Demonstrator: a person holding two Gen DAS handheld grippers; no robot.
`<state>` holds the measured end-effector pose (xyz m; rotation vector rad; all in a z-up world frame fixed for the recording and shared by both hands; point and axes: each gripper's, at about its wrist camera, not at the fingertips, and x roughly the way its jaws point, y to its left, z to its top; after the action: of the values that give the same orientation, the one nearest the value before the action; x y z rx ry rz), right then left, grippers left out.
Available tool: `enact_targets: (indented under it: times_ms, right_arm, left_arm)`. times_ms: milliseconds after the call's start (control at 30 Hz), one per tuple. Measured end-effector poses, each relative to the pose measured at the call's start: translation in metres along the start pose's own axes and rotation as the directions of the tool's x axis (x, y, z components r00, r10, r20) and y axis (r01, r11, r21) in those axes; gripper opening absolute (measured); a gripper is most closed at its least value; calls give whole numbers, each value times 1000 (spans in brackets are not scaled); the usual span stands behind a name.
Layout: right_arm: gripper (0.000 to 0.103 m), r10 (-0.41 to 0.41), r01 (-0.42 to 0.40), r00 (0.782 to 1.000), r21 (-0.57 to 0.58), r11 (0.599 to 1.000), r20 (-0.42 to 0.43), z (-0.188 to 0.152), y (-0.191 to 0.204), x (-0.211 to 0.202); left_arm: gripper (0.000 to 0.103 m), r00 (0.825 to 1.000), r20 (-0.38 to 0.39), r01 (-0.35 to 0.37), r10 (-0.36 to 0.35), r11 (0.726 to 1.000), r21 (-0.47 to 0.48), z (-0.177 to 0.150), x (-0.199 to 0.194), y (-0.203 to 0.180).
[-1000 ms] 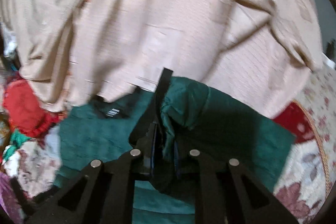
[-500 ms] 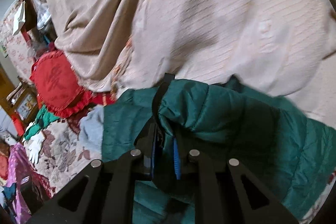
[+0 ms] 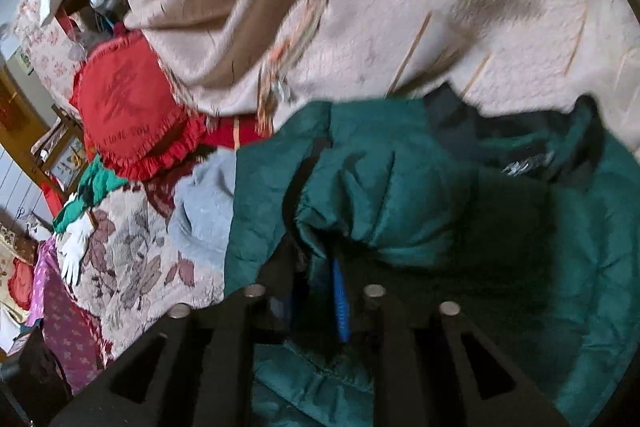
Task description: Fold large clothes
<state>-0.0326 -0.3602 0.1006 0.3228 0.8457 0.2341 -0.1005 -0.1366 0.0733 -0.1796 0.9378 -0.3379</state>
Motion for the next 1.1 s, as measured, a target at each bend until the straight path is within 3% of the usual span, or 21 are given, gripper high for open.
enact_targets:
  times_ms: [33,67,233,300,500,633,667,700,733,800,933,1100]
  right_arm:
    - [59,0,0,999,17,1000,-32,-1,0,5]
    - [69,6,-5,999,30,1000,-45,-3,-1,6]
    - [69,-5,5,1000,-13,1000,11,-11,-2,-38]
    - [70,-8,9,999,-22,1000,40,-15,-7,-68]
    - [78,-146,148,984,-11,989,105,-50,-57,-161]
    - [78,-303,296,943,64,953,140,-75,-110,-220]
    - [78,-329,315,933,108,943,147,-81,-125,-232]
    - [78,-349,324,925,168,931,150,-86,-143,-243]
    - [78,-363,328,921,219,919,144,-90,-158,-249]
    - [78,-377,331,920,306,893,105,-101,-186,-249]
    - [77,-377,345,925,310,886,47,-111,-203,-222]
    - [76,-350,314,933,290,904,79,-88,-193,-181]
  left_arm:
    - [39,1000,-2,6,-6,1000,-2,1,0,0]
    - [39,1000,-2,15,-15,1000,-5,1,0,0]
    - [39,997,-6,73,-73,997,-16,9,2,-6]
    - [45,996,21,83,-83,996,-12,18,3,-12]
    - [49,996,66,53,-57,997,56,48,25,-44]
    - [48,999,32,35,-38,994,107,59,55,-69]
    - [36,999,13,43,-44,992,120,61,64,-75]
    - [12,999,-9,48,-47,990,134,62,73,-79]
    - [8,999,-24,42,-39,987,153,62,77,-84]
    - [0,1000,13,14,-17,981,195,62,75,-93]
    - [0,996,85,2,-21,974,228,68,53,-93]
    - [0,983,181,-46,18,988,149,94,28,-61]
